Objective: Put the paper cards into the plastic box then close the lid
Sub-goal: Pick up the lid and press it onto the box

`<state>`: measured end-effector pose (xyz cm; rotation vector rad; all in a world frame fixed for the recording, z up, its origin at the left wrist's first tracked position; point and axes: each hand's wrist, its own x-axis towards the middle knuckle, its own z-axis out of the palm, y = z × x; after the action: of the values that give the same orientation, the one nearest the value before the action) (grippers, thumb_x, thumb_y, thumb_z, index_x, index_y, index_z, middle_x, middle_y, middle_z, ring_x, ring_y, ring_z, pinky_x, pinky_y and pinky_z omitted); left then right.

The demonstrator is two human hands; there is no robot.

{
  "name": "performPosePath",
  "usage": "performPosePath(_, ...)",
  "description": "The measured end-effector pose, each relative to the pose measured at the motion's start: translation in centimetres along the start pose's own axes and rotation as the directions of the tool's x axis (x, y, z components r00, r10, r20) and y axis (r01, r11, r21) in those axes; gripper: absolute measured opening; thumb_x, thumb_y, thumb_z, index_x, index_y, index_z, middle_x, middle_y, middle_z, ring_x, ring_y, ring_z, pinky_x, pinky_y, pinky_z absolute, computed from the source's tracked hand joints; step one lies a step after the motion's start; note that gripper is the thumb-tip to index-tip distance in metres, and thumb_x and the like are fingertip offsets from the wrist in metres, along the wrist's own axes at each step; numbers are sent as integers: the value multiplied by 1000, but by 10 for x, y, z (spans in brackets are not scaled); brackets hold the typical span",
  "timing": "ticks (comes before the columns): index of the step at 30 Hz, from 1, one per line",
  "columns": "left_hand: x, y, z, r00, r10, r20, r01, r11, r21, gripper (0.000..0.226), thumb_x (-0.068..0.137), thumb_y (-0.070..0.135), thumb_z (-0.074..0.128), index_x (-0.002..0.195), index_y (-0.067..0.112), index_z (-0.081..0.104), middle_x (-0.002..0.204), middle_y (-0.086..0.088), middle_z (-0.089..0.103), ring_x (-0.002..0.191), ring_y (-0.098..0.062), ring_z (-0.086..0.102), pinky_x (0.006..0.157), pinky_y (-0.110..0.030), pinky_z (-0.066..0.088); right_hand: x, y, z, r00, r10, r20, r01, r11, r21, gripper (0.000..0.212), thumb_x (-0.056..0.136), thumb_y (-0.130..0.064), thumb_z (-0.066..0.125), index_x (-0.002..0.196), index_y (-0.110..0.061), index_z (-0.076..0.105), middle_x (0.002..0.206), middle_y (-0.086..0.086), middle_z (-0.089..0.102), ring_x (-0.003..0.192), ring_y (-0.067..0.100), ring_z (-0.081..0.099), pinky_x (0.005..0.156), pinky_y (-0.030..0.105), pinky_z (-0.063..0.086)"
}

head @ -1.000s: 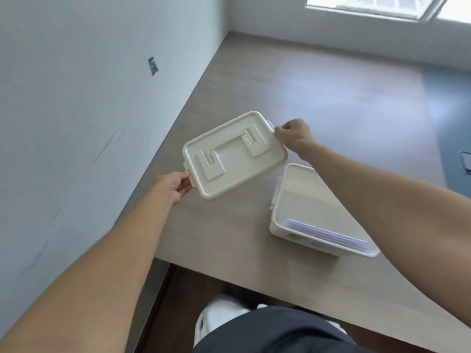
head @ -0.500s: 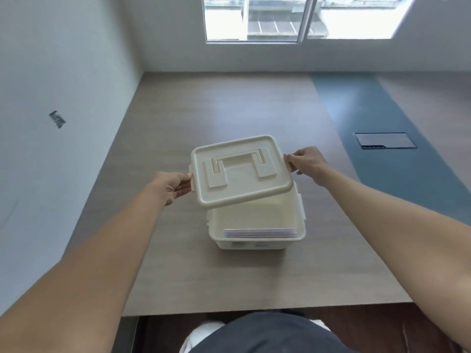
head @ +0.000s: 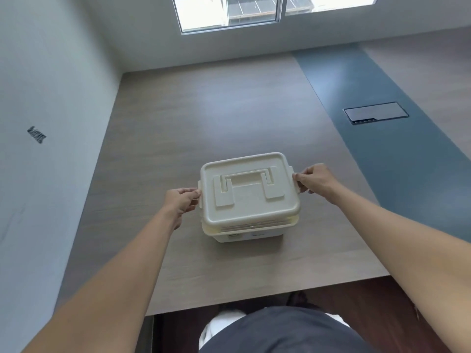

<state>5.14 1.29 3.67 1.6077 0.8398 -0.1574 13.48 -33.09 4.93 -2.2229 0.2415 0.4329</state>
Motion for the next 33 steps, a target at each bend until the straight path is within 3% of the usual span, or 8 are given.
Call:
performPosePath(3,-5,-3,4,1000,23,3,-23,1000,-9,6,87,8,71,87,7,66,83,-8,67,73,-17,62,67,-27,54,-7,12,2,1000,3,7,-3,1000,-20,31,87,-34,65,70,-9,71,76,11,77,82,27,74,73,40,57)
performPosePath(6,-6,-6,6,1000,17,-17,-18,997,-72,7,89,6,69,88,6,62,89,-14,67,75,-21,64,75,-34,57,-16,19,5,1000,5,21,-6,1000,29,34,89,-37,66,78,-5,73,79,10,77,80,25,75,67,34,55)
performPosePath(9,-8,-11,6,999,24,-44,-28,996,-86,10,92,5,65,87,9,57,95,-15,64,73,-19,63,65,-28,58,-21,20,10,999,-9,36,6,998,64,42,89,-41,68,88,1,71,82,10,76,71,19,72,65,33,54)
performPosePath(13,-10,-16,10,999,3,-32,-6,996,-89,20,93,24,66,103,11,55,107,-14,66,85,-23,65,66,-32,57,-24,22,13,998,11,66,-20,991,133,50,89,-44,68,101,4,65,88,9,72,70,16,68,63,33,54)
performPosePath(17,-15,-22,24,1000,-2,12,2,1000,-23,51,89,34,69,127,4,53,117,-10,66,95,-22,66,71,-30,55,-27,23,18,970,79,230,-139,956,258,47,96,-45,58,116,-2,64,105,15,72,86,28,71,78,41,62)
performPosePath(22,-17,-26,33,997,-77,26,79,990,-116,47,91,39,66,120,2,60,108,-13,71,86,-25,68,80,-37,57,-27,11,21,935,107,337,-230,908,351,39,102,-41,49,117,-9,66,102,10,73,84,26,68,76,37,59)
performPosePath(27,-19,-17,31,990,-132,56,141,968,-207,32,92,28,67,115,8,58,96,-6,69,76,-18,66,65,-32,57,-19,11,27,888,131,440,-304,886,350,39,95,-44,60,115,-11,68,111,4,74,96,22,70,77,36,57)
performPosePath(33,-21,-23,16,969,-179,171,221,936,-272,46,89,12,69,132,3,53,102,-8,71,83,-20,69,62,-33,61,-10,22,25,867,93,489,-300,882,363,37,91,-32,70,121,-11,69,117,5,74,101,23,71,83,36,56)
